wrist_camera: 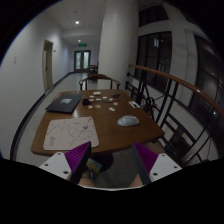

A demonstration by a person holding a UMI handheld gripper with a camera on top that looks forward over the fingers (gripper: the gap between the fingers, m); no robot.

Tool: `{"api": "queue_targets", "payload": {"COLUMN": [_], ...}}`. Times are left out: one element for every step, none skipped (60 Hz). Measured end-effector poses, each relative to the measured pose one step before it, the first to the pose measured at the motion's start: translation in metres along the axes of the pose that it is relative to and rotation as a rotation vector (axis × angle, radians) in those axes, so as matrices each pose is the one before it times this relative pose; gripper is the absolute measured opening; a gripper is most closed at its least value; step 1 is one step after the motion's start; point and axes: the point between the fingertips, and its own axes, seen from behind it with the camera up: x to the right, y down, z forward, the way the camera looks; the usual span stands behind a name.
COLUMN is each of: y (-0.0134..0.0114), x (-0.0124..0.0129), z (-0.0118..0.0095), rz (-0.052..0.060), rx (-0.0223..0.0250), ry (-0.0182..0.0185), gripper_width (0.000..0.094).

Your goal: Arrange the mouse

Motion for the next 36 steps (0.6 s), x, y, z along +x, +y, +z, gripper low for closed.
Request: {"api": "queue_targets", "payload": {"y": [0.0,0.00006,-0.00005,0.00007,0.00074,-0.00298,0.00007,-0.00065,-0.00077,-0.00151,-0.00159,-0.0019,-0.00228,0.00092,-0.00465,-0.00303,-0.00237,-0.00181,-0.00133,-0.00129,-0.00082,0.00027,-0.00033,-0.00009,-0.00019,0.00021,0.00071,0.00072,0.0002,0.00026,0.00009,-0.0007,-0.00122,-0.00163,-0.00105,-0.00062], "x": [0.00041,0.00076,0.00084,0.00114,0.00011,0.0024,0.00143,0.00185,0.00234,0.00254,0.00226,0.00228,0.00207,0.00238,-0.00006,0.00151,0.00163,0.00205,0.00226,0.00259,0.00276,0.00362,0.00253,0.00252,0.00251,0.00232,0.00283,0.00233,0.00152,0.00067,-0.00057,-0.00136,-0.00198,-0.00194,-0.00229,-0.00202], "z": [0.00111,0.00149,0.00191,0.00277,0.00303,0.00998,0.0038,0.00414,0.00418,0.00552,0.00605,0.00709,0.00737,0.00339,0.01248,0.00904,0.00902,0.00875,0.00889,0.0091,0.00909,0.00561,0.01006,0.00989,0.00968,0.00945,0.00344,0.01051,0.00868,0.00849,0.00861,0.00774,0.0074,0.00705,0.0019,0.00629], "rz": [0.0022,0.0028,0.0026,0.0022,0.0019,0.0027,0.0025,0.0029,0.0029,0.002,0.0006,-0.0008,-0.0016,0.001,0.0062,0.01,0.0122,0.0123,0.0093,0.0052,0.0021,0.001,0.0002,-0.0001,-0.0013,-0.0024,-0.0008,0.0026,0.0059,0.007,0.0081,0.0082,0.008,0.006,0.0042,0.0017], "rx": [-0.00051,-0.00178,-0.00243,-0.00342,-0.00527,-0.00541,-0.00411,-0.00384,-0.00342,-0.00221,-0.00224,-0.00147,0.00002,0.00462,0.00313,0.00342,0.00117,-0.00033,-0.00102,-0.00223,-0.00409,-0.00502,-0.00785,-0.00676,-0.00696,-0.00855,-0.00926,-0.00704,-0.00788,-0.00834,-0.00793,-0.0051,-0.00235,-0.00047,-0.00202,-0.00017], "ry": [0.00031,0.00019,-0.00017,-0.00076,-0.00034,-0.00046,0.00057,0.00165,0.00277,0.00386,0.00344,0.00214,0.00007,-0.00061,0.00076,0.00156,0.00099,0.00079,0.00172,0.00298,0.00388,0.00524,0.00443,0.00459,0.00465,0.00391,0.00316,0.00039,0.00024,-0.00293,-0.00663,-0.01046,-0.01133,-0.01169,-0.00802,-0.00966], "gripper_width": [0.0836,0.0837,0.0838,0.0838,0.0837,0.0838,0.0838,0.0839,0.0839,0.0837,0.0838,0.0835,0.084,0.0844,0.0847,0.0849,0.0848,0.0846,0.0847,0.0846,0.0848,0.0846,0.0843,0.0847,0.0848,0.0848,0.0848,0.0846,0.0851,0.0844,0.0853,0.0859,0.086,0.0857,0.0859,0.0859]}}
